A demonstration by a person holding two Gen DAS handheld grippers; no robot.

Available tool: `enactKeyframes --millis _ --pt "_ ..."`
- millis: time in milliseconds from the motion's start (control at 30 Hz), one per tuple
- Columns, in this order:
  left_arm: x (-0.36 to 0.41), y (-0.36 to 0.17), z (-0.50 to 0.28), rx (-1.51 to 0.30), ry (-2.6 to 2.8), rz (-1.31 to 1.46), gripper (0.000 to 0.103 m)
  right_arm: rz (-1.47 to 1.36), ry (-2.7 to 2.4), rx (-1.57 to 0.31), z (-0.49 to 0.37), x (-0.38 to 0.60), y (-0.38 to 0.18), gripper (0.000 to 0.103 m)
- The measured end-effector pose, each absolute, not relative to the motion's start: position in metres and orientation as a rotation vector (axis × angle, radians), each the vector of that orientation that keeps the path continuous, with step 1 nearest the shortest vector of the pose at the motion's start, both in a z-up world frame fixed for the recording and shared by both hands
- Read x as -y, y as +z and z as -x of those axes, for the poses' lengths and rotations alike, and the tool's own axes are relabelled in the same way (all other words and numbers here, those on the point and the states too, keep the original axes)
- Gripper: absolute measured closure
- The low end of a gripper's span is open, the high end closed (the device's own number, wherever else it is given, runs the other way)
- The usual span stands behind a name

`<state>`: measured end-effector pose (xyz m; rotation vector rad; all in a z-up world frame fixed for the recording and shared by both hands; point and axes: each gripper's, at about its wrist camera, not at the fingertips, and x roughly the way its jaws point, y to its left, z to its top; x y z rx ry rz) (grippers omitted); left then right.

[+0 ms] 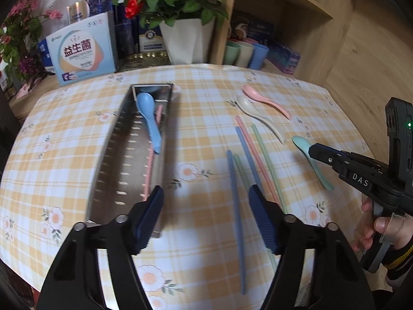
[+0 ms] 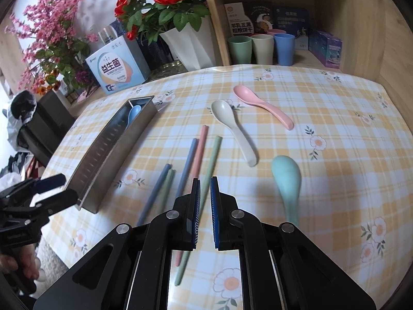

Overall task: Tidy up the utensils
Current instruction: 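Move the left gripper to the blue chopstick and close on it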

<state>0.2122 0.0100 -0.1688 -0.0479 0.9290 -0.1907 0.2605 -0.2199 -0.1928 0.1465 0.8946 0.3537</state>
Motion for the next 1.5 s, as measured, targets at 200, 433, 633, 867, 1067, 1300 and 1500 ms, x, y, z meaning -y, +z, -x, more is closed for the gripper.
enactKeyframes --millis 200,433,633,867,1067,1300,1500 --pt "0.016 -0.188 -0.209 -0.98 -0.276 0.025 0.068 -0.164 0.354 -0.893 -0.254 0.227 -0.199 0.094" --pt "0.033 -0.217 -0.221 -1.053 -0.286 -0.004 0.075 -0.189 0.349 -0.888 -0.251 0.236 -0.203 0.094" --pt "0.034 -0.238 -0.231 -1.096 -0.245 -0.02 0.087 -0.212 0.332 -0.897 -0.251 0.245 -0.208 0.094" --pt "0.04 -0.247 -0.238 -1.113 -0.237 -0.042 0.087 -0.221 0.329 -0.91 -0.254 0.247 -0.214 0.094" --pt "0.048 -0.249 -0.238 -1.082 -0.219 -0.086 0.087 -0.223 0.321 -0.925 -0.256 0.247 -0.219 0.094" --pt "0.054 -0.25 -0.238 -1.05 -0.207 -0.13 0.087 -0.232 0.303 -0.936 -0.257 0.247 -0.225 0.094" --pt "0.055 -0.251 -0.236 -1.037 -0.201 -0.131 0.087 -0.223 0.302 -0.939 -0.257 0.245 -0.225 0.094"
